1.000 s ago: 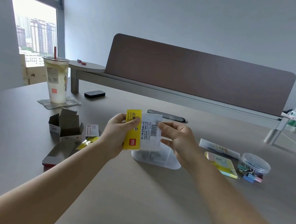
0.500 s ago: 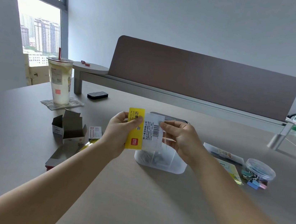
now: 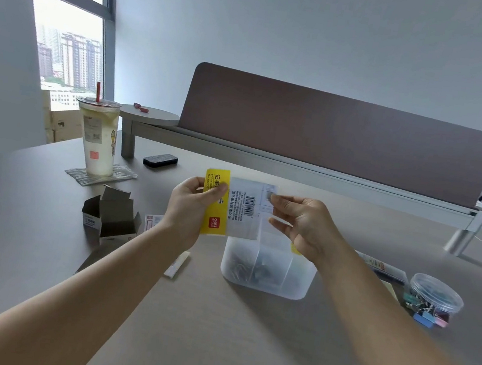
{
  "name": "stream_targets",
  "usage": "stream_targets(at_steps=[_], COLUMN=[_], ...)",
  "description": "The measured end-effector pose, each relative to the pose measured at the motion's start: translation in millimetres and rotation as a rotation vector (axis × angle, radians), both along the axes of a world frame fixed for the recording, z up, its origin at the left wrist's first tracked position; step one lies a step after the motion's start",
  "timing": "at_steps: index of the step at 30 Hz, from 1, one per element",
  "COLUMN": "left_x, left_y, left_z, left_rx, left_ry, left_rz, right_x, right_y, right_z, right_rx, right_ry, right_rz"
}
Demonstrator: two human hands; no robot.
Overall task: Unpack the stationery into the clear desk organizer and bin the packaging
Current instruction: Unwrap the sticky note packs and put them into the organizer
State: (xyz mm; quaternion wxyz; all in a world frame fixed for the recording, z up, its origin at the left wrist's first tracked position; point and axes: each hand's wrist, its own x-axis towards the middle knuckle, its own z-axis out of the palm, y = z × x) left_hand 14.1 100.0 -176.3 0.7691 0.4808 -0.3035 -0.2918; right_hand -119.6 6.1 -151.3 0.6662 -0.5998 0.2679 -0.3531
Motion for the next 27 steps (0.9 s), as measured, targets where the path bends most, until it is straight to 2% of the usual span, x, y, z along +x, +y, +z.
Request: stream_targets(at_steps=[5, 10, 13, 16, 19, 22, 27], left_x=[11.4, 20.3, 24.4, 27.1, 30.7, 35.0, 39.1], left_y=[-9.5, -23.1, -28.9, -34.4, -37.3, -39.2, -42.7], left_z=[1.1, -0.6, -3.8, -5.3, -6.9, -9.0, -12.1], left_rx=[-0.005, 0.032, 0.074, 0.091, 0.099, 0.108, 0.126], left_ry=[0.019, 0.073, 0.096, 0.129, 0.146, 0.156, 0.147], left_rz=[0.013, 0.022, 0.016, 0.012, 0.016, 0.025, 0.026], right_x=[6.1, 5.2, 2.4, 0.1, 1.5, 5.9, 12.2], right_y=[-15.8, -42.2, -59.1, -72.9, -82.1, -84.7, -88.4], right_z=[3.0, 6.3, 5.7, 8.5, 9.9, 8.8, 1.3], right_rx=[-0.066, -0.146, -0.33, -0.598, -0.758, -0.823, -0.903], right_ry=[0.059, 0.034, 0.118, 0.239, 0.38, 0.518, 0.719], right_rz=[-0.051, -0.181, -0.321, -0.404, -0.319, -0.172, -0.068])
